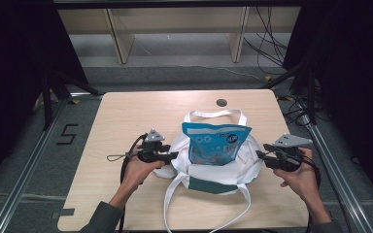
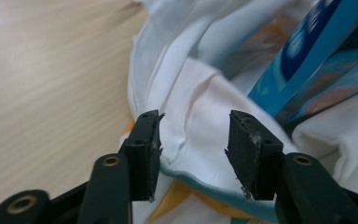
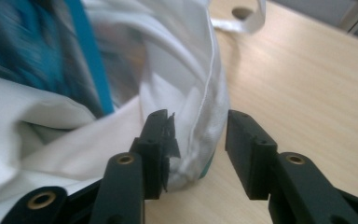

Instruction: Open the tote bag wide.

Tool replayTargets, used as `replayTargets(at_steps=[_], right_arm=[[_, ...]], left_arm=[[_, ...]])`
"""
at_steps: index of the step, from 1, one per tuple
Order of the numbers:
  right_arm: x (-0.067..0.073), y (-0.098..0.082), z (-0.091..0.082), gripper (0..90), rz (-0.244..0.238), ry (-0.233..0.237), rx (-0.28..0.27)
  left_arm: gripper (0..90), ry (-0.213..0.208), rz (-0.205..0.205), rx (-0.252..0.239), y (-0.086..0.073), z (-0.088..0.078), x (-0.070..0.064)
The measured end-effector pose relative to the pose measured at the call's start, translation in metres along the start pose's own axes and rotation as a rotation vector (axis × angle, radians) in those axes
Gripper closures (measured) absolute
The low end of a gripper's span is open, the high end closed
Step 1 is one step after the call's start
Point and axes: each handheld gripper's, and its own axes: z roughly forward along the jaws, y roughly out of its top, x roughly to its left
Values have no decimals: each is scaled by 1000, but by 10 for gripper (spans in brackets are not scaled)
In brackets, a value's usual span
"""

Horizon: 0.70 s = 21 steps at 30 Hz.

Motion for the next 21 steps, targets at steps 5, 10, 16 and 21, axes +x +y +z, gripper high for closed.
replayTargets(at_steps=[5, 10, 16, 21], right_arm=[[-3, -11, 21, 777, -24, -1, 53], [-2, -19, 49, 857, -110, -32, 152], [-11, -20, 69, 869, -75, -11, 161], [-17, -14, 84, 869, -53, -22, 146]], left_arm=[[680, -19, 29, 48, -19, 18, 2], [842, 24, 61, 83, -26, 43, -3], [891, 54, 59, 71, -24, 49, 5], [891, 91, 57, 64, -18, 57, 17]])
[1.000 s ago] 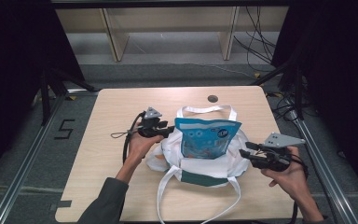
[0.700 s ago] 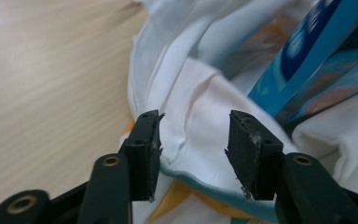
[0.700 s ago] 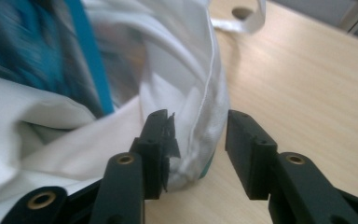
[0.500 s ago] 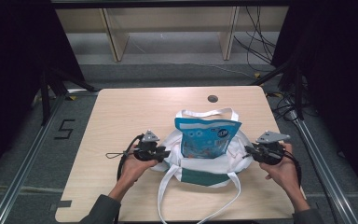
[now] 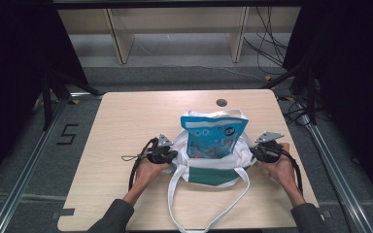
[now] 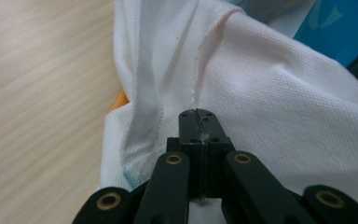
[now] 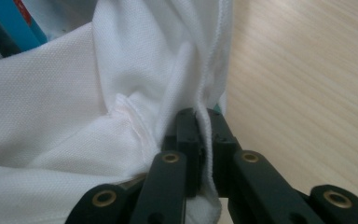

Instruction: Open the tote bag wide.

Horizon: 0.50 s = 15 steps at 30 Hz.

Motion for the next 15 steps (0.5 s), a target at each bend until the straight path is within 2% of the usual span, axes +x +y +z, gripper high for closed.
replayTargets(at_steps=[1, 3, 7, 8, 9, 11, 13, 15], right_arm=[[-2, 2, 4, 869, 2, -4, -4], [-4, 6, 9, 869, 9, -13, -14], [-8, 14, 16, 868, 23, -13, -5], [-9, 15, 20, 868, 21, -20, -20], [-11, 18, 22, 868, 28, -16, -14], [-13, 21, 26, 867, 30, -22, -19], [-15, 24, 29, 864, 33, -27, -27], [-16, 25, 32, 863, 35, -34, -39]], left_arm=[[891, 6, -9, -3, 1, 2, 3], [892, 20, 4, 0, 5, 5, 9], [893, 41, -23, -15, 10, 13, 18], [893, 49, -5, -5, 12, 14, 22], [893, 54, -18, -12, 13, 16, 24], [893, 49, -41, -19, 15, 18, 28], [893, 55, -34, -17, 16, 19, 31], [893, 55, -43, -24, 16, 20, 33]])
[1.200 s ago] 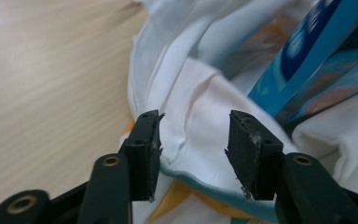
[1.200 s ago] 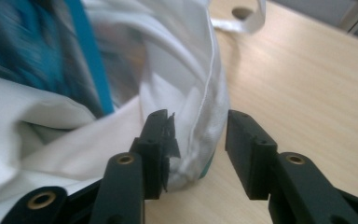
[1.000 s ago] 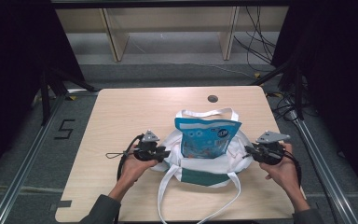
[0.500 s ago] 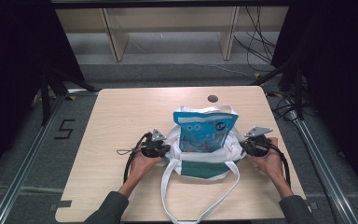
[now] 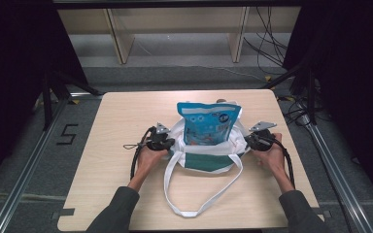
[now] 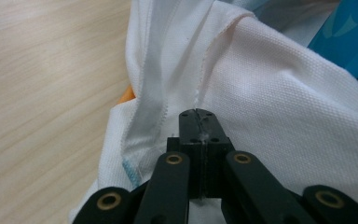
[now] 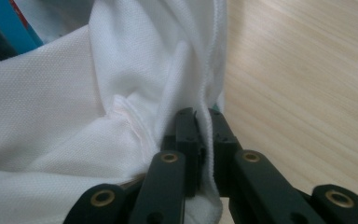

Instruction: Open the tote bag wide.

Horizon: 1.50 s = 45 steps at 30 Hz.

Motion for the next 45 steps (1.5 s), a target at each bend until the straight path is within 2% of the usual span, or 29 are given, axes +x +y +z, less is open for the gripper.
replayTargets(at_steps=[2, 4, 6, 8, 9, 10, 12, 13, 16, 19, 20, 21, 23, 25, 26, 27, 30, 32, 34, 36, 37, 39, 40, 41, 42, 44, 45], right_arm=[[-1, 0, 1, 859, 4, 7, 7], [-2, 0, 1, 852, 7, 2, -3], [-1, 1, 1, 841, 32, 6, -3], [-3, 0, 1, 786, 43, -2, -18], [-5, -1, 1, 765, 48, -4, -26], [-5, -2, 0, 745, 77, 0, -21], [-7, -3, -1, 710, 83, -1, -32], [-8, -3, -1, 672, 85, -12, -37], [-11, -2, -5, 602, 102, -24, -43], [-15, -2, -14, 561, 124, -6, -62], [-16, -1, -20, 545, 155, 29, -54], [-18, -2, -25, 530, 140, 15, -75], [-20, -2, -33, 523, 136, 26, -94], [-19, -2, -41, 510, 147, 21, -101], [-18, -1, -44, 501, 154, 20, -93], [-17, -1, -44, 500, 146, 15, -114], [-13, 2, -50, 495, 171, 26, -123], [-13, 4, -53, 493, 147, 23, -138], [-9, 7, -59, 493, 175, 47, -148], [-7, 7, -62, 487, 161, 36, -163], [-6, 8, -63, 487, 167, 54, -160], [-2, 8, -67, 485, 182, 60, -155], [-3, 7, -68, 483, 155, 53, -167], [1, 7, -70, 478, 186, 56, -173], [2, 7, -73, 476, 185, 61, -153], [3, 5, -75, 475, 170, 66, -178], [2, 4, -76, 469, 138, 64, -178]], left_arm=[[892, 7, -18, -14, 0, 1, 1], [892, 4, -11, -12, 0, 1, 1], [890, 1, -20, -20, 0, 1, 2], [873, -18, -41, -34, -1, 0, 2], [852, -14, -27, -31, -1, -2, 3], [827, -24, -23, -33, -1, -3, 4], [770, -37, -51, -44, 0, -5, 4], [723, -37, -81, -69, 0, -5, 2], [581, -56, -94, -80, 7, -14, 0], [463, -22, -70, -70, 11, -23, -6], [435, -17, -55, -55, 12, -26, -8], [410, -11, -54, -58, 13, -28, -9], [374, -2, -72, -70, 14, -34, -8], [370, 37, -61, -74, 15, -40, -5], [370, 40, -63, -66, 16, -42, -3], [364, 38, -69, -68, 16, -44, -1], [358, 21, -104, -74, 15, -52, 2], [358, 14, -100, -82, 15, -57, 3], [354, 22, -87, -83, 15, -63, 2], [351, 17, -86, -88, 13, -68, 1], [351, 13, -76, -83, 12, -70, 0], [346, 5, -81, -83, 10, -73, -2], [345, 4, -74, -84, 8, -76, -3], [341, -5, -82, -84, 7, -78, -4], [339, -20, -83, -89, 5, -80, -5], [335, -28, -93, -88, 1, -84, -7], [327, -30, -97, -92, 0, -85, -7]])
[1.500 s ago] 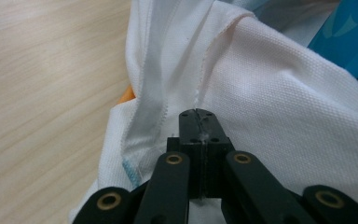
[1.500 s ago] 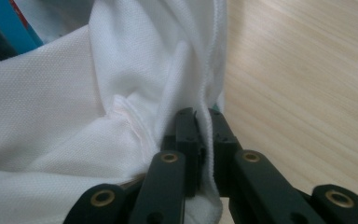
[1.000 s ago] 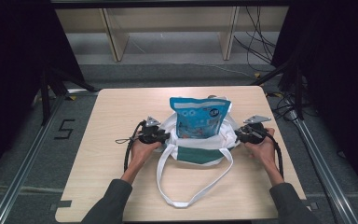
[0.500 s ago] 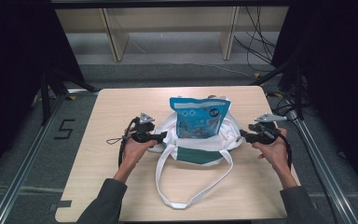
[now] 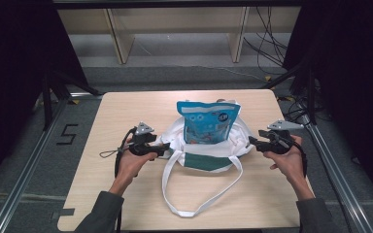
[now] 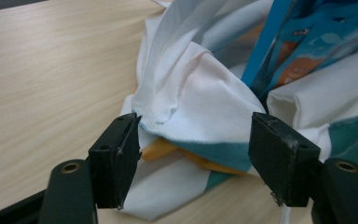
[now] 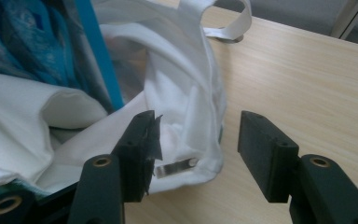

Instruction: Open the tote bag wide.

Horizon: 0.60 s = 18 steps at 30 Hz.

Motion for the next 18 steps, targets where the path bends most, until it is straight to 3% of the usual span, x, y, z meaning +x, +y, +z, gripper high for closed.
replayTargets(at_steps=[1, 3, 4, 5, 7, 9, 10, 11, 13, 17, 18], right_arm=[[2, -1, 0, 465, 18, 10, 4], [3, -3, -2, 456, 3, 9, 5], [7, -4, -3, 448, 39, 9, 2], [7, -5, -4, 442, 29, 19, 11], [7, -7, -6, 423, 22, 22, 9], [8, -10, -7, 413, 13, 34, 10], [12, -12, -8, 410, 39, 32, 18], [12, -13, -10, 406, 37, 28, 18], [10, -15, -13, 402, 1, 30, 6], [13, -19, -21, 396, 15, 30, -2], [15, -22, -23, 395, 23, 36, -3]], left_arm=[[325, 0, -5, 2, -2, -2, -1], [322, -17, -10, -1, -7, -6, -2], [318, -20, -28, -12, -10, -7, -4], [312, -28, -11, 1, -13, -10, -4], [298, -38, -29, 0, -18, -13, -7], [288, -47, -16, 7, -24, -20, -11], [280, -51, 2, 11, -27, -23, -12], [261, -56, -21, -5, -30, -24, -16], [219, -53, -8, -14, -36, -29, -19], [162, -46, -11, -63, -48, -38, -27], [161, -44, 7, -58, -50, -40, -27]])
